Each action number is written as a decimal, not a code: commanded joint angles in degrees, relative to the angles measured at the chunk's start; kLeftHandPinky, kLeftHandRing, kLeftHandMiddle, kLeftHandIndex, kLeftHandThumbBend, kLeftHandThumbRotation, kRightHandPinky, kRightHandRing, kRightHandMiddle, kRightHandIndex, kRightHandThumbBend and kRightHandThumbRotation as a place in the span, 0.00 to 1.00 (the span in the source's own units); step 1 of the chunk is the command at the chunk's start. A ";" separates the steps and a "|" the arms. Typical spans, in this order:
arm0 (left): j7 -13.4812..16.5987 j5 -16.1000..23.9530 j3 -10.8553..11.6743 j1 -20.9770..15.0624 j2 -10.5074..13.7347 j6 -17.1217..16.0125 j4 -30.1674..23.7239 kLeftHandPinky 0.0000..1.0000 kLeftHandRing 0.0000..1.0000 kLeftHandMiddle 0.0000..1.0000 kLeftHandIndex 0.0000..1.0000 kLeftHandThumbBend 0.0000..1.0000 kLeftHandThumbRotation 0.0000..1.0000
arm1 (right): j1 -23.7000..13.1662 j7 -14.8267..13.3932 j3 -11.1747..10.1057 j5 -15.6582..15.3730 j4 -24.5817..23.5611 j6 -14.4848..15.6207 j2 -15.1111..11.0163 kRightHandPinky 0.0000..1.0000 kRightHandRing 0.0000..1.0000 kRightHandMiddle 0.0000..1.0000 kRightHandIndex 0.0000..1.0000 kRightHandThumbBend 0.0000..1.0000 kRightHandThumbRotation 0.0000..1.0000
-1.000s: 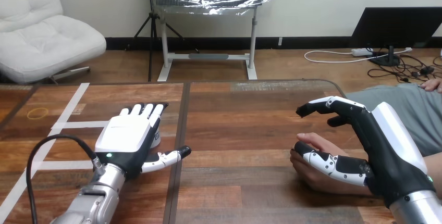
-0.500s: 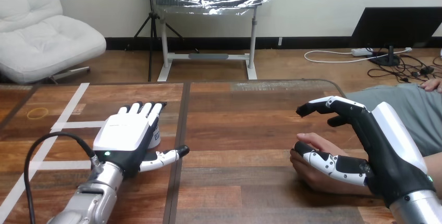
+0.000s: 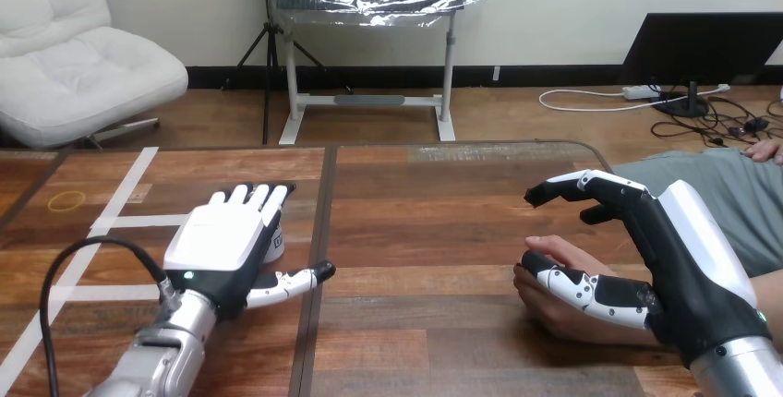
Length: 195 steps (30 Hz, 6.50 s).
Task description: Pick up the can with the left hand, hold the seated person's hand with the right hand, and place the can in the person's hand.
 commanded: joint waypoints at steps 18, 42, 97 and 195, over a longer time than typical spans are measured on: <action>-1.23 0.22 1.70 0.53 2.66 1.88 -6.34 1.00 1.00 1.00 1.00 0.66 1.00 | -3.92 0.05 -0.70 0.16 -1.57 0.20 -0.91 0.72 0.80 0.77 0.67 0.55 0.00; -1.34 0.21 1.86 2.27 3.37 2.90 -9.62 1.00 1.00 1.00 1.00 0.66 1.00 | -3.99 0.53 -0.41 -0.18 -1.91 0.67 -0.98 0.72 0.80 0.77 0.67 0.55 0.00; -8.99 0.16 7.23 17.58 6.90 1.58 -32.01 1.00 1.00 1.00 1.00 0.64 1.00 | -4.36 1.70 -0.72 0.28 -2.20 1.72 -0.93 0.72 0.79 0.76 0.67 0.56 0.00; 14.21 2.11 11.90 17.91 1.87 -6.86 -29.91 1.00 1.00 1.00 1.00 0.60 1.00 | -5.53 1.97 -0.54 0.14 -1.40 1.33 -1.27 0.69 0.77 0.75 0.68 0.56 0.00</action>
